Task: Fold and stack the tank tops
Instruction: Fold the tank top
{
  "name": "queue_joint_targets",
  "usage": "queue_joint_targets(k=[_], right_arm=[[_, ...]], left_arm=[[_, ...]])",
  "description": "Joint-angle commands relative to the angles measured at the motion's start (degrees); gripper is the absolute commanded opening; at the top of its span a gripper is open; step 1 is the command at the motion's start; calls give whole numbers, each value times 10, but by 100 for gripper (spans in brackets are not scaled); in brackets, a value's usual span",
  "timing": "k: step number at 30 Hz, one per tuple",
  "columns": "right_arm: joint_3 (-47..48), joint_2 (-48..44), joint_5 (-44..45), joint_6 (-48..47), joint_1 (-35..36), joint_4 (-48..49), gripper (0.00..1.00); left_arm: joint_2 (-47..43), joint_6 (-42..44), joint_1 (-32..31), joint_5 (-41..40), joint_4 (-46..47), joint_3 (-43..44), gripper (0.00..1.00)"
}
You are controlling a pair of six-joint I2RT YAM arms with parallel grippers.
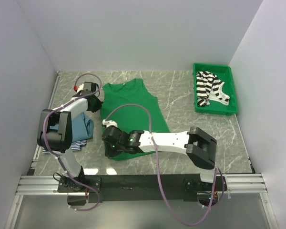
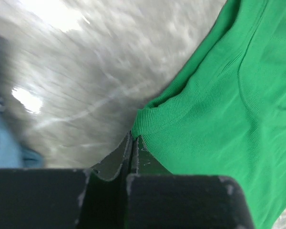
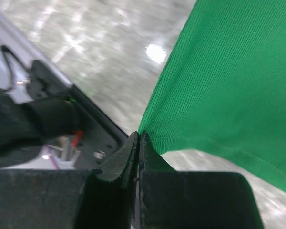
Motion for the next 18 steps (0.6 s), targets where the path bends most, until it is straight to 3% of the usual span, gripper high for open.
queue_joint_targets(k=[1,8,18], right_arm=[[52,24,-50,9,8,16,0],[9,-9,-61,23,-25,47,0],[-168,-113,-43,61,-65,113,0]], left_arm=[[-33,33,18,-40,-20,37,1],[-7,40,0,-20,-30,82,1],[54,27,-73,-28,-45,163,1]])
